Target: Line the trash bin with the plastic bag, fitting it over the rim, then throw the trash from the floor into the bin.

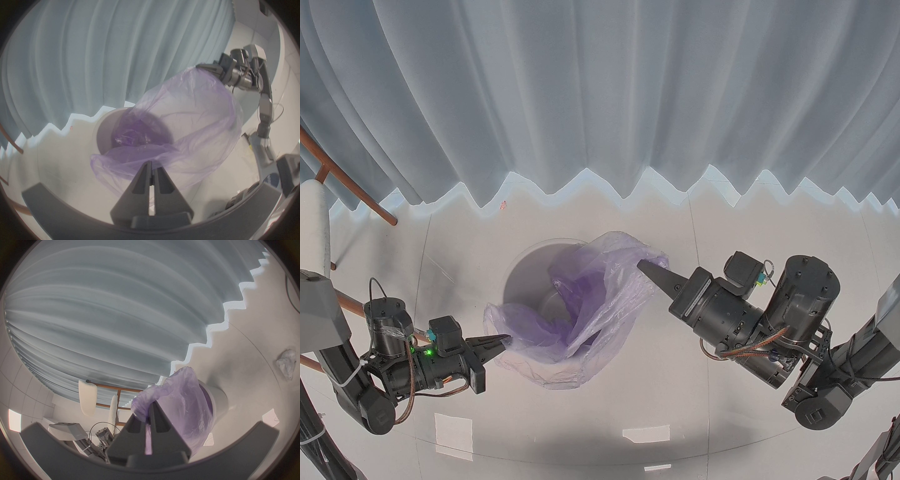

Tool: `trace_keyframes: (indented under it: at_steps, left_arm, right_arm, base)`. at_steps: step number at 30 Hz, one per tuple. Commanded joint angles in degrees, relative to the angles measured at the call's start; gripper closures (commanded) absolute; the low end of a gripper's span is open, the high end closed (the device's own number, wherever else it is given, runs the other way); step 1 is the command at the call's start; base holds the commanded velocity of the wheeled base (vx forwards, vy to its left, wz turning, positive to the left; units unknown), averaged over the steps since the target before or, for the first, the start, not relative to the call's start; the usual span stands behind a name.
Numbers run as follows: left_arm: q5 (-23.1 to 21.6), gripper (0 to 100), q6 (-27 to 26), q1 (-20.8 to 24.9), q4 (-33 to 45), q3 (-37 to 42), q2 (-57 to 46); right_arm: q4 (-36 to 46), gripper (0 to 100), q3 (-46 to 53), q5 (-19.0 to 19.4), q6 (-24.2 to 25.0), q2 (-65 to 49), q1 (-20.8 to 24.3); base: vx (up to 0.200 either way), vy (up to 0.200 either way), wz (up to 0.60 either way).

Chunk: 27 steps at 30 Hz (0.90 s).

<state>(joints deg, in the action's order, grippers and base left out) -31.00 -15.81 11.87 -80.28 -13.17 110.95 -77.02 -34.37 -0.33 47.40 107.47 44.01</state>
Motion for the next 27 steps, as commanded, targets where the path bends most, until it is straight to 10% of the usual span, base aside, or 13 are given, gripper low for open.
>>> trace_keyframes:
  at_steps: [1, 7, 23, 27]
  left_arm:
    - [0.7, 100, 7.7, 2.5, 0.1, 1.2, -6.1]
    - [5.9, 100, 25.7, 6.3, 0.7, -0.3, -11.4]
    - [7.7, 100, 37.6, 12.4, 1.4, -4.0, -14.7]
    - [8.1, 100, 39.0, 12.4, 5.1, -7.3, -15.3]
  right_arm:
    - [-0.7, 100, 0.1, 0.2, 0.0, 0.0, 0.0]
    - [-0.7, 100, -0.3, 1.5, 1.3, 0.2, 0.2]
    - [0.6, 100, -5.5, 8.7, 3.7, 2.8, -0.6]
    - [11.8, 100, -15.8, 11.8, 14.0, 2.7, -2.9]
  base:
    - [0.000, 0.000, 0.00]
    - [0.000, 0.000, 0.00]
    - [0.000, 0.000, 0.00]
    - [0.000, 0.000, 0.00]
